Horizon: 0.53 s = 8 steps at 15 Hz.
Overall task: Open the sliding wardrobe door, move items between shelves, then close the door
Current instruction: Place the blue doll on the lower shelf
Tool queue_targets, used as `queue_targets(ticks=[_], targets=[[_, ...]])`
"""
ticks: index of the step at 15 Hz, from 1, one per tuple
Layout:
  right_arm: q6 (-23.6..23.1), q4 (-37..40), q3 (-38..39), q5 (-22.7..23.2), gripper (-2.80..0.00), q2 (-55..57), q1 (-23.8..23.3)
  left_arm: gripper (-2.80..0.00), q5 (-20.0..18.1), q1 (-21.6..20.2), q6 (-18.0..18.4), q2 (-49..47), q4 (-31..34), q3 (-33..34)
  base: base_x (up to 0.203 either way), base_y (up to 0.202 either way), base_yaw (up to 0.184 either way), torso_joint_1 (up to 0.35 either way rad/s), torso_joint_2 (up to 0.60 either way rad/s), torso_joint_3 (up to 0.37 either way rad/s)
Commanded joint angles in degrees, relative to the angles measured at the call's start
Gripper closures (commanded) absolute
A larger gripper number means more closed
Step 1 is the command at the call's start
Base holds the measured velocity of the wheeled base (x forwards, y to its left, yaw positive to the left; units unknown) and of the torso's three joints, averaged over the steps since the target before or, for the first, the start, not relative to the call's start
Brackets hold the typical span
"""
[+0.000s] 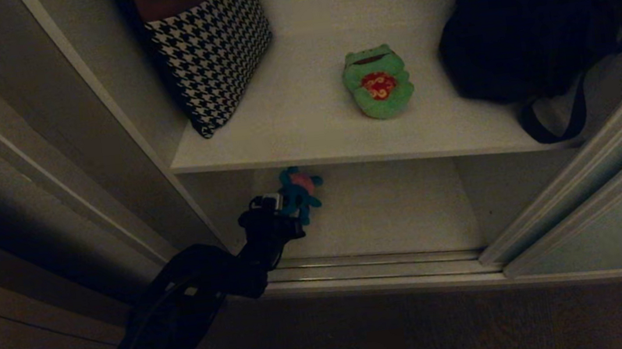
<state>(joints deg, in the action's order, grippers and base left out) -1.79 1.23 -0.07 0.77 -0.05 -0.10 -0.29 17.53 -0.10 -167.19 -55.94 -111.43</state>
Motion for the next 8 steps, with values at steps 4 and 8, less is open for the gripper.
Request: queue_targets(ticks=[4, 8], targets=[[-0.1, 0.0, 0.0, 0.1, 0.00, 0.0, 0.0, -2.80, 0.4, 0.0, 0.2, 0.0, -0.1, 0.0, 0.000, 0.000, 0.000, 0.000, 0.00, 0.000], [-0.1, 0.0, 0.0, 0.0, 0.00, 0.0, 0.0, -2.80, -0.3, 0.0, -0.3, -0.8, 0.1, 0.0, 0.000, 0.000, 0.000, 0.000, 0.00, 0.000]])
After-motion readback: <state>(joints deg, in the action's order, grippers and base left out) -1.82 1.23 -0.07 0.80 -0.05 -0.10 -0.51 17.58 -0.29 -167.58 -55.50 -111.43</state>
